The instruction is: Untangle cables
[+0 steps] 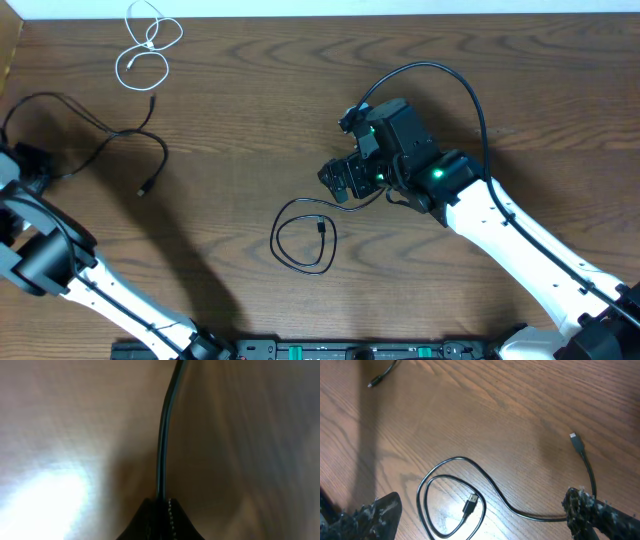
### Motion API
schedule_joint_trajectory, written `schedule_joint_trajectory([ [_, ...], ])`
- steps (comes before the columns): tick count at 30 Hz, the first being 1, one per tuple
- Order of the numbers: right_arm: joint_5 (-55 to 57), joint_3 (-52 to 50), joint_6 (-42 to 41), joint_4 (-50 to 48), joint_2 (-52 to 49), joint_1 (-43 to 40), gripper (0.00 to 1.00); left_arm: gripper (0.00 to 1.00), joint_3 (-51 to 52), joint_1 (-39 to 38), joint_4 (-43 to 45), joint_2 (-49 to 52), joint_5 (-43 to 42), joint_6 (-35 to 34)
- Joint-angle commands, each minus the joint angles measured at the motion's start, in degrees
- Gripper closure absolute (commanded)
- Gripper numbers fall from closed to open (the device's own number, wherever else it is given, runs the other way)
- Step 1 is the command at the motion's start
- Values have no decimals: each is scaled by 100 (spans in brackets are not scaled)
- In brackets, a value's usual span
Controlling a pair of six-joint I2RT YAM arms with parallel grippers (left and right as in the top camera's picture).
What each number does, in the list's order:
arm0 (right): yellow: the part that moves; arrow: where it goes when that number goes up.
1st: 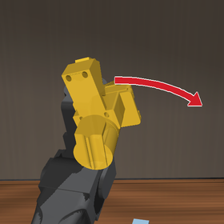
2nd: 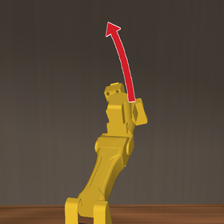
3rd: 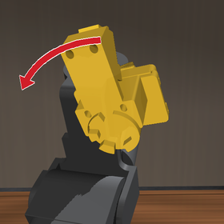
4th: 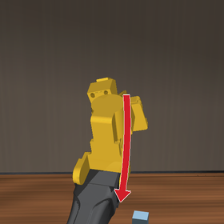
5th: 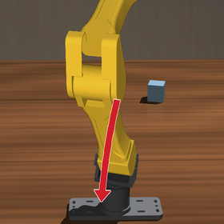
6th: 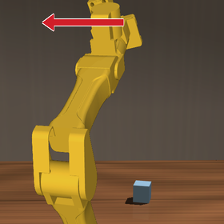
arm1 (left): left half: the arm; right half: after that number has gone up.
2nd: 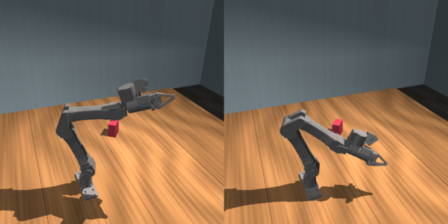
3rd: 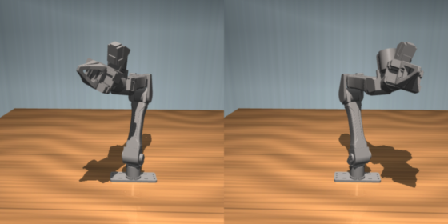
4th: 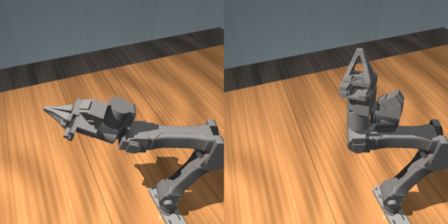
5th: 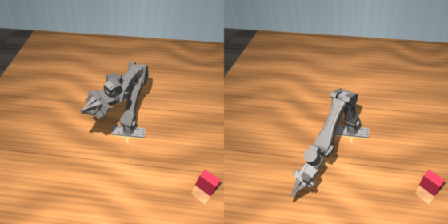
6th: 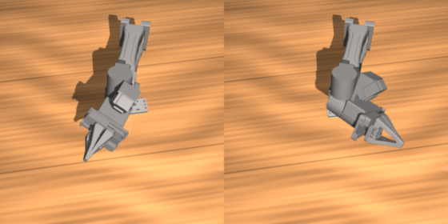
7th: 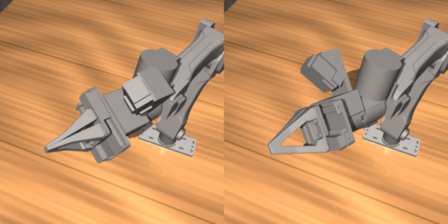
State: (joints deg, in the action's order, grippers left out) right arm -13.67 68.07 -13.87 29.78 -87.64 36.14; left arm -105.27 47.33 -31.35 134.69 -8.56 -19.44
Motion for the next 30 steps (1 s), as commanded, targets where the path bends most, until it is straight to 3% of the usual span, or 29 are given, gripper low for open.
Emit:
schedule_joint_trajectory([
  [1, -44, -37, -96, 9, -13, 72, 1, 92, -52, -96, 114, 107, -131, 101],
  [3, -42, -37, -94, 20, -13, 72, 1, 92, -140, -103, 164, 107, -131, 98],
  [5, -42, -37, -94, 22, -13, 72, 1, 83, -254, -101, 175, 107, -127, 101],
  [8, -42, -37, -94, 17, -13, 72, 1, 49, -452, -85, 149, 87, -131, 101],
  [11, -42, -37, -94, 17, -13, 72, 1, 37, -535, -81, 157, -50, -131, 98],
  [17, -42, -37, -92, -15, -13, 72, 1, 32, -535, -81, 190, -501, -385, 96],
  [24, -37, -37, -90, -133, -15, 72, 1, 31, -533, -155, 210, -704, -2721, -240],
  [30, -39, -37, -90, -98, -15, 72, 1, 31, -459, -664, 83, -673, -2778, -350],
])
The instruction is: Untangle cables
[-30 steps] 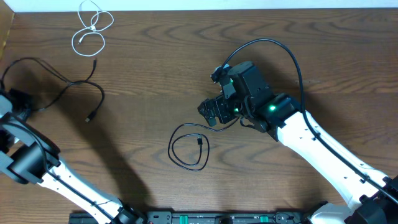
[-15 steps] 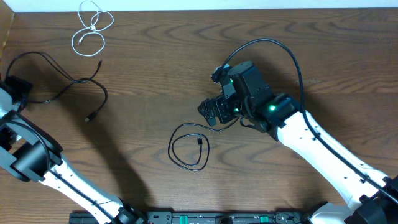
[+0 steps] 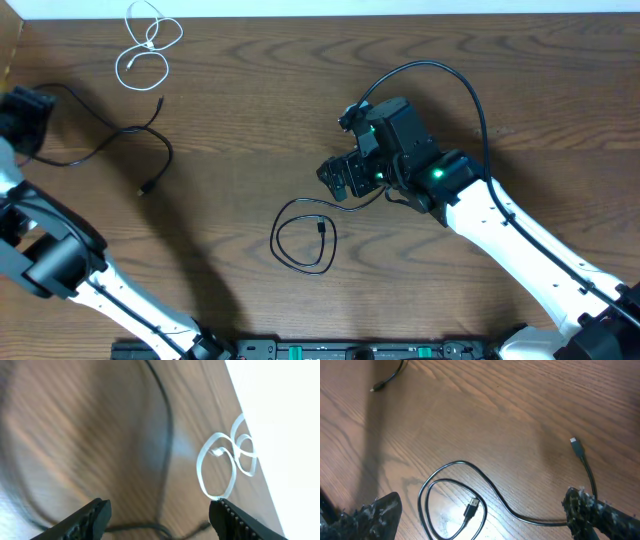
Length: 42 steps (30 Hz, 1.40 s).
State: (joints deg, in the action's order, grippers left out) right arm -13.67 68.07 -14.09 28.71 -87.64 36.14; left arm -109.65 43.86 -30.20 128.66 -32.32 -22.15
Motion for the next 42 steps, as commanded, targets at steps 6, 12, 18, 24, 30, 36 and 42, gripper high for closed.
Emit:
schedule_joint_trajectory([
  [6, -37, -37, -66, 46, -15, 72, 1, 32, 68, -1082, -278, -55, 984, -55],
  [12, 7, -37, -44, 66, -15, 72, 1, 32, 68, -1797, -350, -42, 2306, 380],
  [18, 33, -37, 2, 44, -15, 70, 1, 36, 68, -2282, -337, 94, 3001, 925],
  [24, 70, -37, 90, 50, -17, 72, 1, 65, 68, -2385, -330, 417, 3025, 990],
  [30, 72, -37, 90, 85, -24, 70, 1, 76, 68, -2358, -184, 592, 3023, 990],
  [36, 177, -37, 87, 59, -24, 70, 1, 71, 68, -2365, -240, 796, 2973, 990],
  [42, 175, -37, 87, 68, -24, 70, 1, 70, 70, -2369, -293, 962, 2975, 992],
])
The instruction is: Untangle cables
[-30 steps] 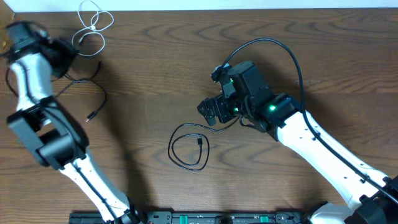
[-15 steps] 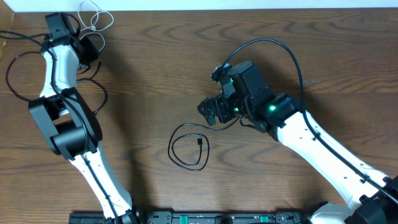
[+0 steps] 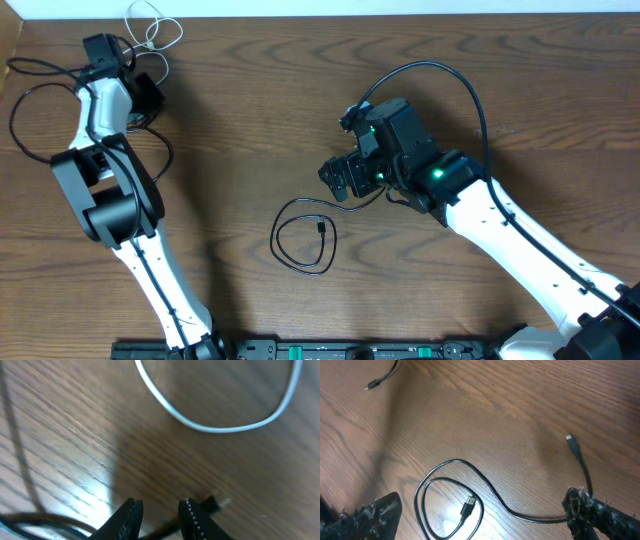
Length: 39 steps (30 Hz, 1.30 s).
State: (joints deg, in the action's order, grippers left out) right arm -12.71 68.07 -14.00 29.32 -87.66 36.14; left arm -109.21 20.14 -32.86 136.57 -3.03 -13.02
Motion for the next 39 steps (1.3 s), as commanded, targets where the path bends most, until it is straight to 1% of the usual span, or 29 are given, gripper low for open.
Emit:
schedule_joint_trajectory([
  [1, 79, -37, 79, 7, -22, 70, 1, 70, 26, 2, -26, 179, 48, 79],
  [6, 76, -37, 76, 2, -22, 72, 1, 77, 24, 2, -127, 179, 46, 76],
  [9, 76, -37, 76, 9, -22, 72, 1, 78, 22, 9, -286, 177, 50, 76],
  [10, 76, -37, 76, 11, -22, 70, 1, 81, 22, 9, -337, 164, 48, 76],
  [15, 76, -37, 76, 50, -22, 72, 1, 81, 4, 13, -533, -66, 50, 46],
  [19, 76, -37, 76, 101, -22, 72, 1, 80, 2, 13, -662, -507, 48, 31],
  [21, 76, -37, 76, 114, -22, 70, 1, 75, 2, 13, -748, -800, -2, 4],
  [24, 76, -37, 74, 111, -22, 70, 1, 70, 2, 13, -907, -1298, -398, -184],
  [26, 76, -37, 70, 111, -22, 66, 1, 65, 2, 13, -1058, -1768, -999, -492],
  [27, 76, -37, 72, 114, -22, 63, 1, 61, 2, 13, -1130, -1945, -1311, -610],
  [28, 76, -37, 66, 114, -22, 52, 1, 55, 2, 13, -1191, -2096, -1628, -678],
  [30, 76, -37, -153, 116, -20, -15, 1, 33, 2, 4, -1355, -2387, -2330, -728],
  [31, 79, -37, -293, 120, -20, -63, 1, 27, 2, 0, -1429, -2487, -2577, -728],
  [33, 76, -37, -675, 144, -20, -229, 1, 24, 2, -44, -1611, -2653, -3010, -734],
  [35, 76, -37, -898, 234, -20, -439, 1, 24, 2, -149, -1849, -2730, -3294, -791],
  [39, 76, -37, -981, 544, -20, -935, 1, 23, 46, -481, -2529, -2726, -3386, -684],
])
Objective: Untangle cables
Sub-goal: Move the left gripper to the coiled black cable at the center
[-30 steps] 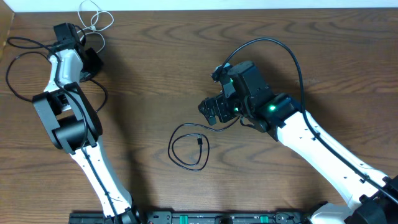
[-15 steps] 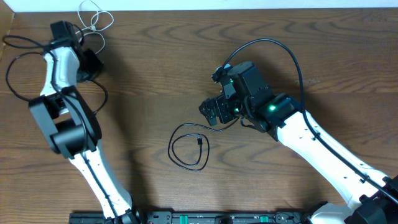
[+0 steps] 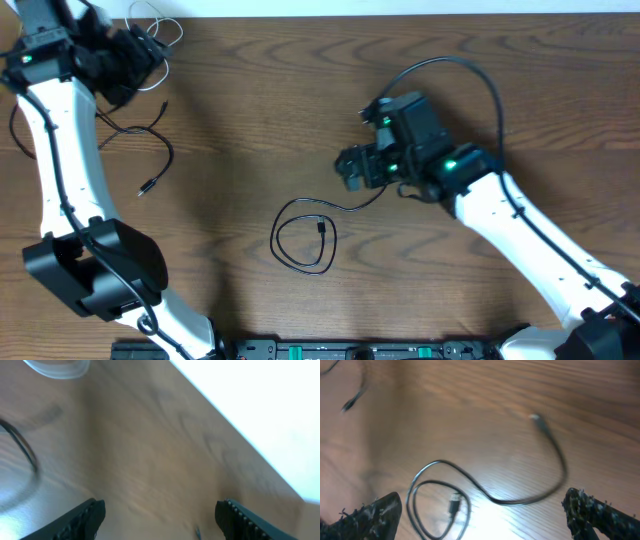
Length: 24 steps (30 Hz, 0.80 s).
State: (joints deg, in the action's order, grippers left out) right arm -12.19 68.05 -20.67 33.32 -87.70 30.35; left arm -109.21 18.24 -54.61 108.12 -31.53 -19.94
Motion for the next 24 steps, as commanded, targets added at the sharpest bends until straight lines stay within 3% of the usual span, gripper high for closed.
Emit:
schedule_joint_trajectory([
  [1, 24, -35, -319, 238, -15, -505, 1, 23, 83, -411, -540, 118, -531, 118],
  [6, -22, -35, -376, 691, -15, -1147, 1, 23, 380, -1071, -997, 120, -413, 719],
  [14, -13, -35, -372, 1169, -17, -1541, 1, 23, 1117, -2227, -1370, 118, 863, 748],
  [15, -4, -35, -372, 1165, -17, -1558, 1, 30, 1191, -2339, -1421, 120, 938, 745],
  [24, 48, -35, -372, 1169, -17, -1987, 1, 33, 1246, -2787, -2111, 33, 975, 1051],
])
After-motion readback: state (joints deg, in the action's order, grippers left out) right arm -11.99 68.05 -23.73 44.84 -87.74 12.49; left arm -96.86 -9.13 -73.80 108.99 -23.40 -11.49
